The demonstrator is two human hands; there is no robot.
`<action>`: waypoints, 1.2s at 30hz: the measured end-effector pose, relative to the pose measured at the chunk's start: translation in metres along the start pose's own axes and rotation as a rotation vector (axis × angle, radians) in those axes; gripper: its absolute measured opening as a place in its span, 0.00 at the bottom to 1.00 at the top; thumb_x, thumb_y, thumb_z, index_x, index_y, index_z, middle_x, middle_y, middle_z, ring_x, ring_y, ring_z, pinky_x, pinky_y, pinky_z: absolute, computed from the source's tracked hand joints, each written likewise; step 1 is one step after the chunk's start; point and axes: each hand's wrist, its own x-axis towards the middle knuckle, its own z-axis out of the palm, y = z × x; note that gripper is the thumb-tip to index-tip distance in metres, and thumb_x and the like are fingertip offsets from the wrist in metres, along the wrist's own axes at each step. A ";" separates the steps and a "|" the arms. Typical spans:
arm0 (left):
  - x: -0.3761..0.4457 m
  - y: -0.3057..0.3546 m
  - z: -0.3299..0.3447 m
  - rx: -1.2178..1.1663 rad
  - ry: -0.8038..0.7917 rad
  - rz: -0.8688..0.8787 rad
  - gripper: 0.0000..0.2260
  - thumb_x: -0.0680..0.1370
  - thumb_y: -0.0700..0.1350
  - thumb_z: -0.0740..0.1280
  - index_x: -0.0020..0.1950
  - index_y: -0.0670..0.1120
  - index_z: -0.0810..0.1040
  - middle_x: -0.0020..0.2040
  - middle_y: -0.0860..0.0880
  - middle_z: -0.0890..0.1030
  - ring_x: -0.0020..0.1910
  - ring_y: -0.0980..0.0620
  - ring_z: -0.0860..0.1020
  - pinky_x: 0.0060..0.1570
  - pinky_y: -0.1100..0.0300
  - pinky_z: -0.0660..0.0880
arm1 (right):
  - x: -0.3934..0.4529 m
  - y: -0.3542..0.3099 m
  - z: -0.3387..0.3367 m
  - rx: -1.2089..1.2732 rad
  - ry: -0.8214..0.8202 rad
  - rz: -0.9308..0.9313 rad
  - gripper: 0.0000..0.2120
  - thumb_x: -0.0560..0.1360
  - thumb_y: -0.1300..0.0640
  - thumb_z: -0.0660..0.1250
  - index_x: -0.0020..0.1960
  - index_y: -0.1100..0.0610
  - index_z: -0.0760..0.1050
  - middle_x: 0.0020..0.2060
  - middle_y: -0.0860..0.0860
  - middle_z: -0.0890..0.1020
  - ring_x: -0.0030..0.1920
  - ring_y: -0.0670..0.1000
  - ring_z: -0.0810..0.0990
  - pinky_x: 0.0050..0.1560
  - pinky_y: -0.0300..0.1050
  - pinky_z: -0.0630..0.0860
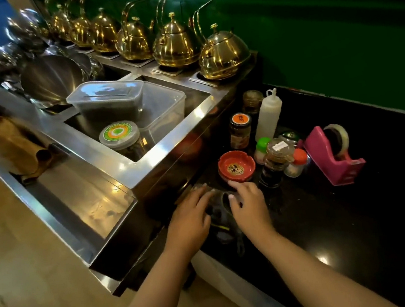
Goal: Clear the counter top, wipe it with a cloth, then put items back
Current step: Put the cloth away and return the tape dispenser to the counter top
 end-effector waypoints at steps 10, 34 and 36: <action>-0.005 -0.028 -0.001 0.271 0.035 0.184 0.07 0.74 0.45 0.68 0.51 0.46 0.79 0.60 0.46 0.74 0.61 0.46 0.74 0.59 0.54 0.74 | -0.044 0.021 0.009 -0.467 -0.033 0.004 0.22 0.80 0.50 0.60 0.72 0.54 0.66 0.79 0.48 0.46 0.78 0.50 0.43 0.75 0.46 0.54; 0.046 0.122 0.004 -0.200 -0.333 0.260 0.12 0.80 0.47 0.60 0.62 0.53 0.77 0.58 0.54 0.76 0.56 0.55 0.76 0.55 0.57 0.74 | -0.033 0.071 -0.098 0.087 0.317 0.290 0.13 0.75 0.61 0.67 0.57 0.50 0.80 0.55 0.49 0.78 0.57 0.49 0.77 0.59 0.41 0.73; 0.055 0.145 0.022 -0.261 -0.318 0.300 0.14 0.79 0.44 0.60 0.63 0.51 0.77 0.60 0.52 0.77 0.58 0.54 0.76 0.58 0.59 0.72 | -0.023 0.086 -0.123 0.103 0.425 0.315 0.12 0.75 0.61 0.68 0.56 0.50 0.79 0.55 0.50 0.77 0.56 0.50 0.77 0.54 0.38 0.71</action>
